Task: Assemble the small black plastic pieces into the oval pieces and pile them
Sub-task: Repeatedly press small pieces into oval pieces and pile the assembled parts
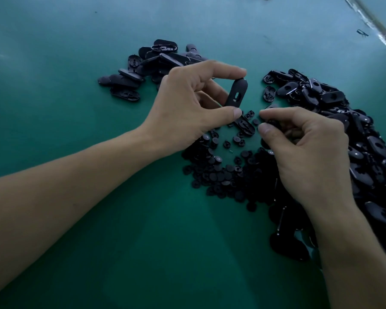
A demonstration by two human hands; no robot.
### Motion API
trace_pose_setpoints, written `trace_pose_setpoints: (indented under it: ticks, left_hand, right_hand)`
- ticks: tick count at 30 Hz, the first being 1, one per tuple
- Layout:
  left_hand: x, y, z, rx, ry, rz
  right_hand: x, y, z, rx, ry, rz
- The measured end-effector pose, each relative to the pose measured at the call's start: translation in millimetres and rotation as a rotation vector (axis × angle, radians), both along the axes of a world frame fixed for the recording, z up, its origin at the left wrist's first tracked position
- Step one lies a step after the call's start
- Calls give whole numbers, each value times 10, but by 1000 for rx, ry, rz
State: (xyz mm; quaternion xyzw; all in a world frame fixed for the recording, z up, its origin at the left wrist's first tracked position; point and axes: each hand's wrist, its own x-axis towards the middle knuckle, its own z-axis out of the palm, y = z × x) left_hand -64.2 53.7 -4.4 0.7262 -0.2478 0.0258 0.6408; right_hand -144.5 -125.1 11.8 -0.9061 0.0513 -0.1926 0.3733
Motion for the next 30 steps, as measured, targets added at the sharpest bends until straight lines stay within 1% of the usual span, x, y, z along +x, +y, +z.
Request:
trace_pose_setpoints:
  ticks: [8, 18, 26, 30]
  left_hand:
    - [-1, 0, 1, 19, -17, 14]
    - [2, -6, -1, -2, -17, 27]
    - [51, -7, 11, -135, -40, 204]
    - [76, 1, -12, -136, -80, 257]
  right_hand:
    - [-5, 32, 4, -3, -26, -16]
    - [-16, 28, 18, -28, 31, -31]
    - [-23, 29, 21, -29, 11, -54]
    - [-25, 21, 12, -43, 29, -39]
